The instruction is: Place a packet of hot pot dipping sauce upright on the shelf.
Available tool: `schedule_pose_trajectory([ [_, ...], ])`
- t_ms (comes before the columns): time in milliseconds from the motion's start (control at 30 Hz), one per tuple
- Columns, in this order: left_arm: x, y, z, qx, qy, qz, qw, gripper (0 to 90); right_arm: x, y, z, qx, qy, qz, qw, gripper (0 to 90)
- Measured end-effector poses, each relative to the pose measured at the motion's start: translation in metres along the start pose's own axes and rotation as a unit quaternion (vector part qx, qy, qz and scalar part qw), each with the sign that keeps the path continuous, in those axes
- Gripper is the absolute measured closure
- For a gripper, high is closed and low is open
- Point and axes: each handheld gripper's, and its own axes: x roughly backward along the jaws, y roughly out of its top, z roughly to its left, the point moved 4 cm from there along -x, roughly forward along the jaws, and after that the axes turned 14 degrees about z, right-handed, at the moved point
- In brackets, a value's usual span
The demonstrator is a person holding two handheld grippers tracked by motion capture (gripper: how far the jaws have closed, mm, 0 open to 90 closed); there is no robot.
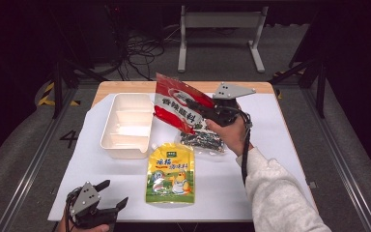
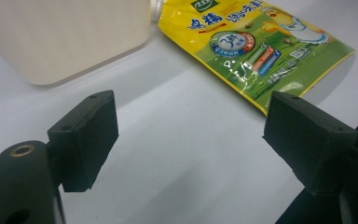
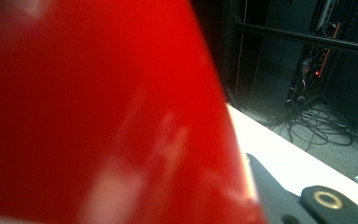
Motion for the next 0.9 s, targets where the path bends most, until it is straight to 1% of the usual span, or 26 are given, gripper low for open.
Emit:
schedule_pose_trajectory([
  [33, 0.000, 0.000, 0.000, -0.002, 0.002, 0.000, 1.0000, 18.3, -0.003, 0.002, -0.002, -0.001, -0.004, -0.001, 1.0000, 89.4],
  [67, -0.001, -0.001, 0.000, 0.000, 0.003, 0.001, 1.0000, 18.3, -0.008, 0.005, -0.004, -0.002, -0.002, -0.002, 1.0000, 89.4],
  [100, -0.001, -0.001, 0.000, 0.000, 0.003, 0.001, 1.0000, 18.3, -0.008, 0.005, -0.004, -0.002, -0.002, -0.002, 1.0000, 89.4],
  [133, -0.001, -0.001, 0.000, -0.004, 0.006, 0.003, 1.0000, 18.4, -0.013, 0.009, -0.007, -0.005, -0.002, -0.003, 1.0000, 89.4],
  [200, -0.002, -0.001, -0.001, -0.007, 0.006, 0.007, 0.9999, 18.4, -0.020, 0.012, -0.010, -0.009, 0.002, -0.008, 0.9999, 89.4],
  [233, -0.002, 0.000, -0.001, -0.004, 0.004, 0.006, 1.0000, 18.4, -0.023, 0.014, -0.012, -0.010, 0.003, -0.010, 0.9999, 89.4],
  [300, -0.003, 0.000, -0.002, -0.005, 0.003, 0.004, 1.0000, 18.4, -0.032, 0.017, -0.013, -0.010, 0.002, -0.009, 0.9999, 89.4],
  [333, -0.004, 0.000, -0.001, -0.008, 0.006, 0.008, 0.9999, 18.4, -0.036, 0.019, -0.014, -0.012, 0.003, -0.009, 0.9999, 89.4],
  [367, -0.004, 0.000, -0.001, -0.008, 0.006, 0.008, 0.9999, 18.4, -0.036, 0.019, -0.014, -0.012, 0.003, -0.009, 0.9999, 89.4],
  [433, -0.004, 0.000, -0.002, -0.008, 0.005, 0.008, 0.9999, 18.3, -0.045, 0.022, -0.015, -0.015, 0.003, -0.007, 0.9999, 89.4],
  [500, -0.004, -0.001, -0.002, -0.003, 0.000, 0.007, 1.0000, 18.4, -0.055, 0.026, -0.017, -0.016, 0.006, -0.008, 0.9998, 89.4],
  [533, -0.005, -0.001, -0.001, -0.002, 0.000, 0.007, 1.0000, 18.3, -0.059, 0.027, -0.018, -0.016, 0.003, -0.007, 0.9998, 89.4],
  [567, -0.005, -0.002, -0.001, 0.000, 0.000, 0.008, 1.0000, 17.8, -0.065, 0.029, -0.019, -0.021, 0.008, -0.007, 0.9997, 89.4],
  [633, -0.005, -0.002, 0.000, 0.004, -0.001, 0.008, 1.0000, 17.1, -0.074, 0.032, -0.021, -0.025, 0.009, -0.009, 0.9996, 89.4],
  [733, -0.006, -0.003, 0.000, 0.009, -0.002, 0.006, 0.9999, 16.9, -0.086, 0.036, -0.022, -0.026, 0.012, -0.011, 0.9995, 89.4],
  [767, -0.006, -0.003, 0.000, 0.005, 0.001, 0.008, 1.0000, 16.7, -0.090, 0.038, -0.022, -0.023, 0.010, -0.011, 0.9996, 89.4],
  [833, -0.006, -0.003, 0.000, 0.007, -0.002, 0.008, 0.9999, 16.7, -0.093, 0.040, -0.023, -0.019, 0.010, -0.012, 0.9997, 89.4],
  [900, -0.006, -0.003, 0.000, 0.003, 0.004, 0.012, 0.9999, 16.7, -0.102, 0.046, -0.023, -0.017, 0.018, -0.019, 0.9995, 89.4],
])
